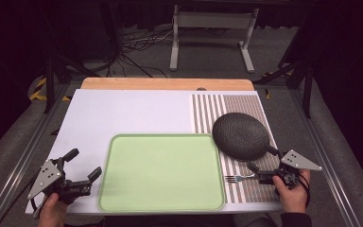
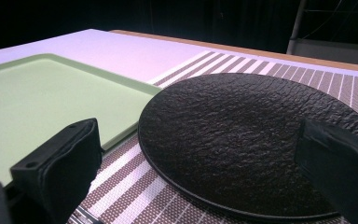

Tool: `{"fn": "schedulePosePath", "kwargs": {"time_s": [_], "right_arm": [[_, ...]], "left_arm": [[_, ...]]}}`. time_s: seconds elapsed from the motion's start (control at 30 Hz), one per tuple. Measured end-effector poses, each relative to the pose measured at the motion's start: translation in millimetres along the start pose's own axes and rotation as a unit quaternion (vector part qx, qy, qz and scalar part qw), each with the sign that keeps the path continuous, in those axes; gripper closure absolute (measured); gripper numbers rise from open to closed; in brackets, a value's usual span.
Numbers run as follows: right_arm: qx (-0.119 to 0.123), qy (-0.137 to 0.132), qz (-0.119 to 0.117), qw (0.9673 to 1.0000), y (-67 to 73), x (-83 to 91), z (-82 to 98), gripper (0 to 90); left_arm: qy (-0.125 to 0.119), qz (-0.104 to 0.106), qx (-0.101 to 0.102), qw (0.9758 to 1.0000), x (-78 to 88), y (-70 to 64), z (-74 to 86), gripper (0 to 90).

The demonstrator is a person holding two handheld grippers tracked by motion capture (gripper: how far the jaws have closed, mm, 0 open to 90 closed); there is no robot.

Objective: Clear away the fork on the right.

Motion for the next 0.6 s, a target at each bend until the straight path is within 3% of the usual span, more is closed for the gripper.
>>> {"fn": "schedulePosePath", "kwargs": {"time_s": [0.6], "right_arm": [[-0.002,0.002,-0.006,1.0000,1.6,0.1,-0.1,0.9]], "left_arm": [[-0.001,0.001,0.000,1.0000,0.2,-0.1,-0.2,0.0]]}}
Point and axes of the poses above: each handheld gripper's, and its own axes: x roughly backward along the jaws, z roughly out of its underside, y roughly to its left, the point moved 5 cm from there along -x, roughly forward along the jaws, and after that the axes turned 14 degrees about -x, right-handed, at the moved point
